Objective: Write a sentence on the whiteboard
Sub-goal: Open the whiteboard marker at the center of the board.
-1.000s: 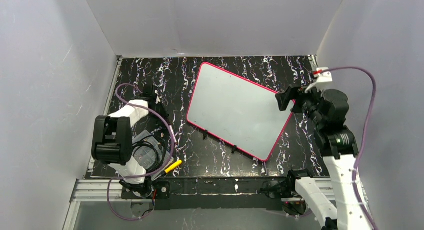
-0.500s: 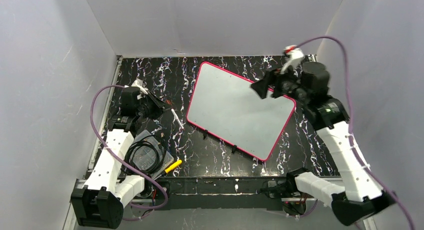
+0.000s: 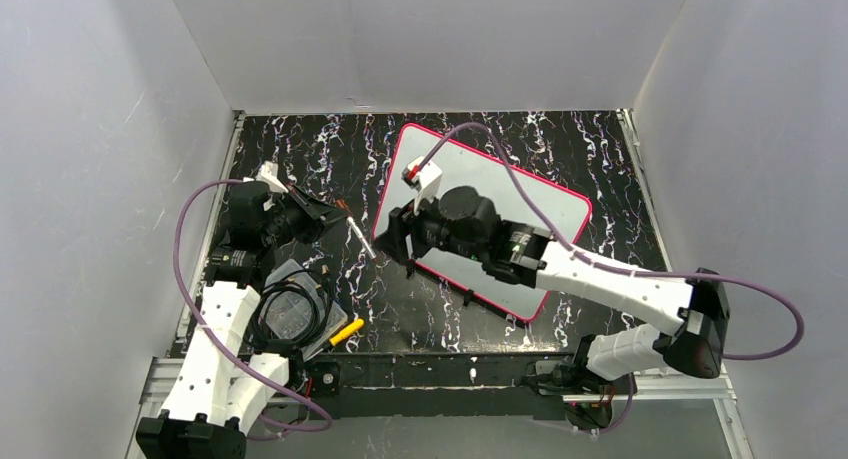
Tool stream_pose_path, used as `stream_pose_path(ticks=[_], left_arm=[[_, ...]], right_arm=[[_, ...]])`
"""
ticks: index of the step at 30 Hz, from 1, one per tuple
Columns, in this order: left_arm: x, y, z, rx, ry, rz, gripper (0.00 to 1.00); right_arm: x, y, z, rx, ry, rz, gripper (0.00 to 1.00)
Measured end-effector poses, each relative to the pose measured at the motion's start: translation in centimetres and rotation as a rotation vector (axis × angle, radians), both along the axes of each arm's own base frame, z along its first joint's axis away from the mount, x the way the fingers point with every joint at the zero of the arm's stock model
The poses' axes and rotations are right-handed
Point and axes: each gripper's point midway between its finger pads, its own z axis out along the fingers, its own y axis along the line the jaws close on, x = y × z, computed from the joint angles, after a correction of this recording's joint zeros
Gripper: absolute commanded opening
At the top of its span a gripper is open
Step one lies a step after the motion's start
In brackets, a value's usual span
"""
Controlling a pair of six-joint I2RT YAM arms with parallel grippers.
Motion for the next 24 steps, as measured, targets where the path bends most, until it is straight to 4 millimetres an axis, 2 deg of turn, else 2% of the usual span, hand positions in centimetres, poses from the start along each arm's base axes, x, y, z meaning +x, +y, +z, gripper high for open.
stream_pose_path(ticks=[4,6,12,18,20,24], left_arm=[[-0.4,-0.3,0.6,-0.040,0.005,0.003,0.00],[-0.5,-0.4,0.9,-0.055,0.003,0.006,0.00],[-1.1,-0.5,2.0,-0.088,-0.015,0.016,0.00],[-1.5,-0.5,2.6,-0.107,-0.029,0.023,0.00],[-1.6,-0.5,2.7,-0.111,-0.032,0.025,0.00],[-1.8,-0.5,2.6,-0.116,-0.027,0.027,0.00]], right_arm=[[-0.8,1.7,-3.6,0.006,0.024,-0.014,0.63],[-1.0,2.4,-4.6,0.007,0.027,-0.020,0.62],[-0.9,4.9,-5.4,0.044,0.021,-0.018,0.56],[0.0,6.6,-5.5,0.059,0.013,-0.038,0.48],[0.3,6.9,-5.5,0.063,0.009,-0.048,0.41],[0.9,7.5,-5.0,0.073,-0.002,-0.062,0.10]])
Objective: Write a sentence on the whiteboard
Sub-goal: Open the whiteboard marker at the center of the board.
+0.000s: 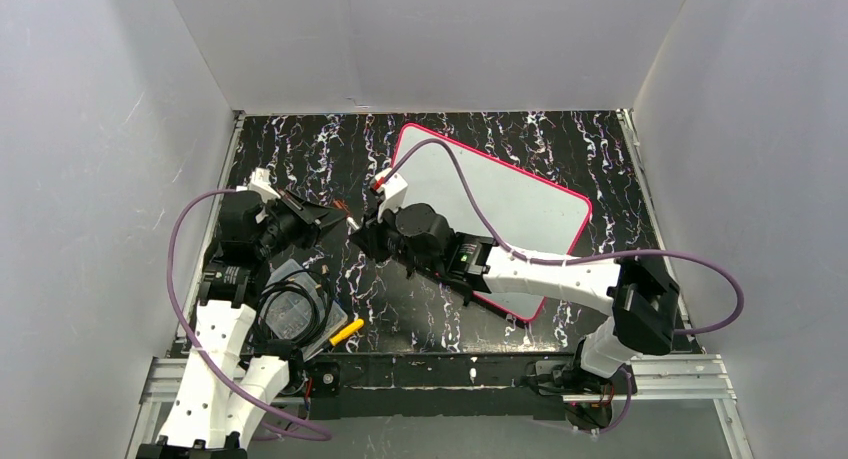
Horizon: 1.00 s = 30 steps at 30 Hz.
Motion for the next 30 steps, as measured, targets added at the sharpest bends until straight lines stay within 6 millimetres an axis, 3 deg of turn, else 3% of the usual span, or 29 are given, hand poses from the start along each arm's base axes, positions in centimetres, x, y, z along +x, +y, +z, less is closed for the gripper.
stream_pose_path(ticks=[1,3,5,9,14,17,23,30], left_arm=[[0.0,0.0,-0.1,0.000,0.002,0.002,0.00],[0.0,0.1,0.0,0.002,-0.004,0.007,0.26],[0.0,0.1,-0.1,0.007,-0.004,0.004,0.41],[-0.1,-0.1,-0.8,-0.002,0.005,-0.007,0.46],[0.1,-0.5,-1.8,-0.016,0.025,-0.025,0.33],[0.1,-0.5,-1.8,-0.008,0.019,-0.032,0.32],[0.3,-0.1,-1.3,0.040,-0.003,-0.024,0.01],[0.0,0.2,-1.5,0.088,0.007,-0.030,0.00]], right_arm=[[0.2,0.1,0.1,0.002,-0.001,-0.008,0.04],[0.5,0.1,0.0,0.002,0.003,-0.023,0.01],[0.5,0.1,0.0,0.003,0.007,-0.028,0.01],[0.2,0.2,0.1,0.009,0.013,-0.023,0.01],[-0.3,0.1,0.0,0.014,0.035,-0.005,0.01],[-0.8,-0.3,-0.3,0.000,0.054,0.007,0.01],[-1.5,-0.5,-0.7,-0.015,0.085,0.031,0.01],[-1.9,-0.4,-0.9,-0.005,0.126,0.036,0.01]])
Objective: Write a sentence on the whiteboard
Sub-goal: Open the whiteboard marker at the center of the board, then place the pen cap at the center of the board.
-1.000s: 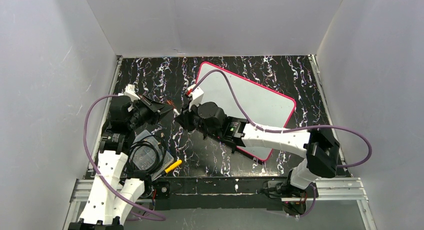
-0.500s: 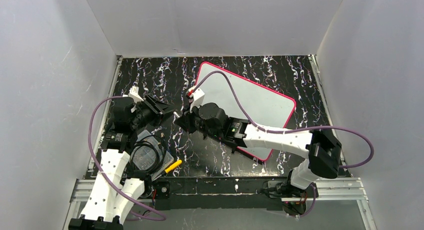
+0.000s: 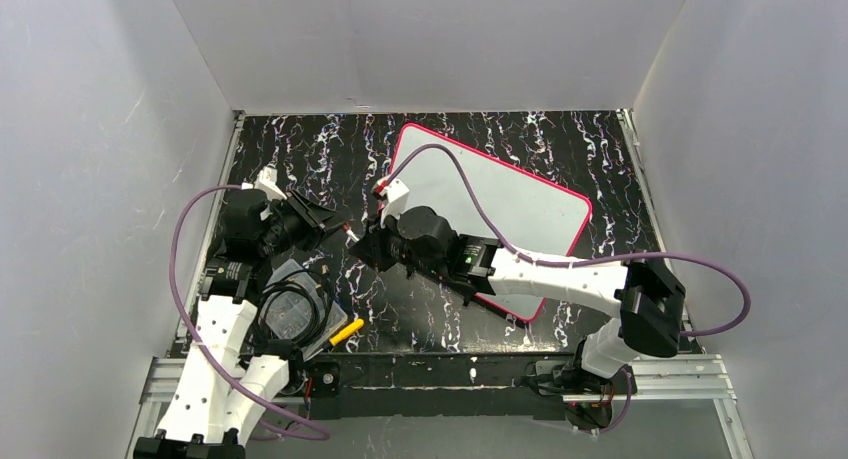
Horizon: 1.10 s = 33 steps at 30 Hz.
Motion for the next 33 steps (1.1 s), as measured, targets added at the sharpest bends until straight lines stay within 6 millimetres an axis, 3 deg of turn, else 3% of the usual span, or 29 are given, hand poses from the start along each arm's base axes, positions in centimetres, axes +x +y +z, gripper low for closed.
stream_pose_path(ticks=[9,14,18,21,24,26,30,33], left_arm=[[-0.9,0.1,0.7,0.050,0.011,-0.033,0.00],[2.2,4.0,3.3,0.140,-0.102,0.146,0.00],[3.0,4.9,4.2,0.152,-0.136,0.193,0.00],[3.8,5.5,3.8,0.167,-0.132,0.218,0.00],[4.8,6.0,1.1,0.204,-0.086,0.224,0.00],[5.2,6.2,-2.2,0.238,-0.014,0.214,0.00],[4.9,6.4,-10.6,0.339,0.201,0.152,0.00],[4.4,5.4,-14.6,0.414,0.303,0.068,0.00]], right_arm=[[-1.3,-0.7,0.4,0.067,0.060,0.015,0.01],[-3.7,-4.4,-2.5,-0.024,0.123,0.029,0.01],[-4.5,-6.7,-4.1,-0.070,0.148,0.024,0.01],[-4.8,-8.0,-4.1,-0.073,0.145,0.013,0.01],[-4.6,-9.1,-3.1,-0.051,0.123,-0.013,0.01],[-4.3,-9.8,-2.1,-0.030,0.102,-0.038,0.01],[-3.2,-11.0,0.0,0.013,0.053,-0.107,0.01],[-2.4,-11.8,0.9,0.026,0.018,-0.157,0.01]])
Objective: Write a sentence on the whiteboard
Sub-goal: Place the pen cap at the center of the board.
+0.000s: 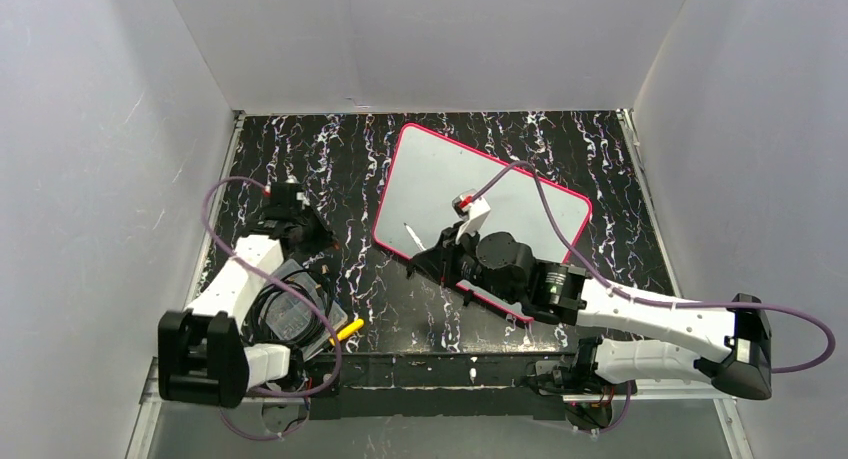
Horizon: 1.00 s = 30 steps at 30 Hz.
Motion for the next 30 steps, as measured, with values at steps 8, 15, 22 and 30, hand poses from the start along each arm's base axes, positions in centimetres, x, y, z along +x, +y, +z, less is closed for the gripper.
stream_pose_path(ticks=[8,15,22,30], left_arm=[[-1.0,-1.4,-7.5,0.103,0.175,-0.100,0.12],[-0.4,-0.9,-8.7,0.148,0.170,-0.090,0.69],[-0.8,0.3,-7.5,0.223,0.086,-0.062,0.82],[-2.5,-3.4,-2.2,0.241,-0.151,-0.226,0.77]], right_arm=[[1.2,-1.6,1.1,0.007,-0.051,-0.079,0.01],[1.4,-2.1,0.0,-0.025,-0.055,-0.098,0.01],[1.7,-2.7,-1.1,-0.089,-0.064,-0.112,0.01],[2.5,-3.8,-1.0,-0.129,-0.098,-0.163,0.01]])
